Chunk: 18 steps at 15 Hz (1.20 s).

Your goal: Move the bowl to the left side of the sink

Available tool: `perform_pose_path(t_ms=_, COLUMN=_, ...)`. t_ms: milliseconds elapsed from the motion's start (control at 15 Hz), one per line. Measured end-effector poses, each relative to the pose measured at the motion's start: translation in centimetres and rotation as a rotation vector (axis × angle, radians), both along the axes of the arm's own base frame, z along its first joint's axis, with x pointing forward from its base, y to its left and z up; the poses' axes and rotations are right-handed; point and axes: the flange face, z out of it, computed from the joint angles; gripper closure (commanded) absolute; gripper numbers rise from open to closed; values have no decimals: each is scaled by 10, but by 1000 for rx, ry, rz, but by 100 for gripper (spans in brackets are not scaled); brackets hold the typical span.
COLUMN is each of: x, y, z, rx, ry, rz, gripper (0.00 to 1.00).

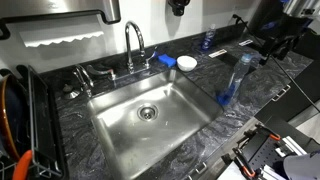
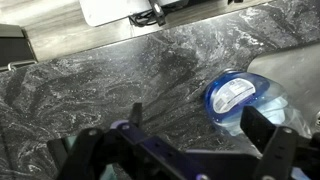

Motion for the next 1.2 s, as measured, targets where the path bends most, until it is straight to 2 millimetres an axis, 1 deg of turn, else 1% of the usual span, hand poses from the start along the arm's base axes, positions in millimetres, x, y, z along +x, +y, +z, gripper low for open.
perform_pose_path(t_ms=667, x=0, y=0, z=0, rx=0, ry=0, rz=1, gripper=0)
perform_pose_path(t_ms=800, x=0, y=2, z=3, rx=-3, ry=-6, rz=6, gripper=0)
perform_pose_path(t_ms=1000, x=-3, y=12, z=15, rx=-17, ry=-24, rz=27, gripper=0)
perform_pose_path(t_ms=1200, x=-14, y=27, z=34, rx=-41, ry=-38, rz=51, gripper=0)
